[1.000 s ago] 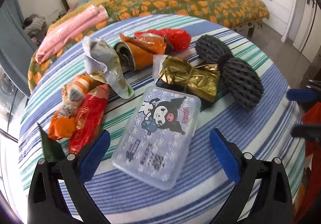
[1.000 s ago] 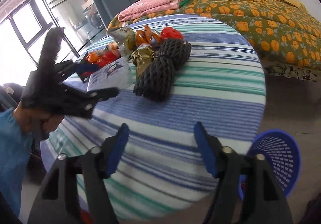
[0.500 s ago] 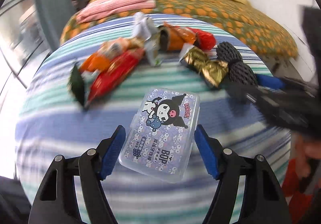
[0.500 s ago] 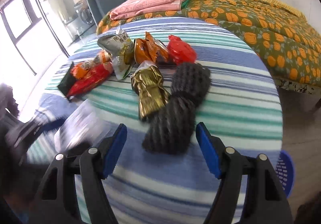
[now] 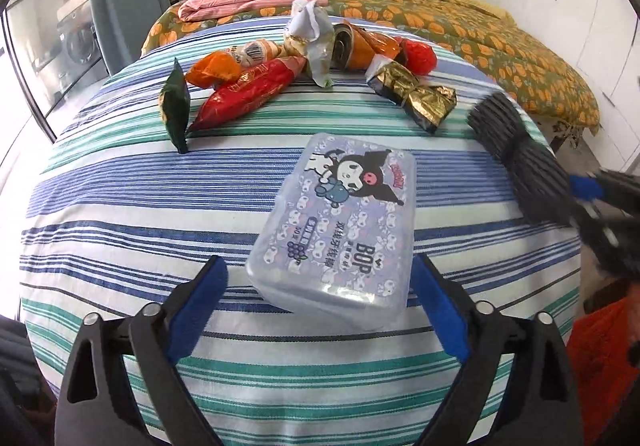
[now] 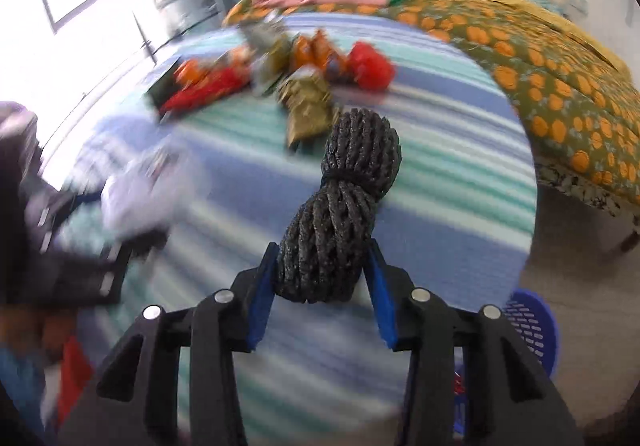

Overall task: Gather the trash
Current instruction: 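Grasp the cartoon plastic box with the left tool while the right tool grasps the black mesh net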

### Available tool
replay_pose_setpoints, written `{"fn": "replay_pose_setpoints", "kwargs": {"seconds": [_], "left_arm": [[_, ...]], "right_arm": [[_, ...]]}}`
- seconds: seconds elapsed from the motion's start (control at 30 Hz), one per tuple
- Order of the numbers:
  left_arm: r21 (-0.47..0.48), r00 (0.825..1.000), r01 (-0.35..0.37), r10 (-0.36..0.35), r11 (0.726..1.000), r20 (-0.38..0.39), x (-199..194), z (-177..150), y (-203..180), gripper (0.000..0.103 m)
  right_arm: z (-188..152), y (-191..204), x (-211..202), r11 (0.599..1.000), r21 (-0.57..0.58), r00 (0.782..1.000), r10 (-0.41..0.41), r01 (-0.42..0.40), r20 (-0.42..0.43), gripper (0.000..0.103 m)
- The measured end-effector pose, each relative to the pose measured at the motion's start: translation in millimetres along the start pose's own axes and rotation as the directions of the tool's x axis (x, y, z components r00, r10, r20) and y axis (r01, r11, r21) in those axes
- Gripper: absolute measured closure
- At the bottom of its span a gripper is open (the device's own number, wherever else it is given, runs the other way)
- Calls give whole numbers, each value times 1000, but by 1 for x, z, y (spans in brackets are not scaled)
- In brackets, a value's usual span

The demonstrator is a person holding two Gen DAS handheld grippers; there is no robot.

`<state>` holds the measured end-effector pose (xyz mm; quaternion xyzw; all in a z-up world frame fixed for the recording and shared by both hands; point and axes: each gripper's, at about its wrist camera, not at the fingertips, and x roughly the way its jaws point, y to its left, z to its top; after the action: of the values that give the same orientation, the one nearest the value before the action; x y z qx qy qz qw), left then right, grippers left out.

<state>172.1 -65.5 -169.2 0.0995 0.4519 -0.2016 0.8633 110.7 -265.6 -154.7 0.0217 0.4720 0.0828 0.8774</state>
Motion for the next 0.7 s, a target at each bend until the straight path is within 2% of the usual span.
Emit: {"fn": "replay_pose_setpoints", "kwargs": {"seconds": [0.17, 0.23, 0.3, 0.53, 0.63, 0.7], "left_arm": [[25, 1000, -1, 1, 1000, -17, 3, 0, -3, 7], [33, 1000, 8, -8, 999, -24, 2, 0, -2, 7], [39, 999, 29, -28, 999, -22, -2, 2, 0, 7], [75, 998, 66, -65, 995, -21, -10, 22, 2, 7], [92, 998, 58, -55, 994, -35, -7, 28, 0, 7], [103, 998, 47, -43, 994, -42, -4, 30, -2, 8]], "right_arm": [[-22, -3, -8, 1000, -23, 999, -8, 7, -43, 59], [-23, -9, -11, 1000, -2, 999, -7, 7, -44, 43], [-21, -16, -15, 999, 36, 1000, 3, -2, -28, 38], [12, -25, -22, 989, 143, 999, 39, -39, 3, 37], [26, -31, -15, 980, 197, 999, -19, 24, -25, 37], [32, -37, -3, 969, 243, 997, -31, 48, -76, 37]]}}
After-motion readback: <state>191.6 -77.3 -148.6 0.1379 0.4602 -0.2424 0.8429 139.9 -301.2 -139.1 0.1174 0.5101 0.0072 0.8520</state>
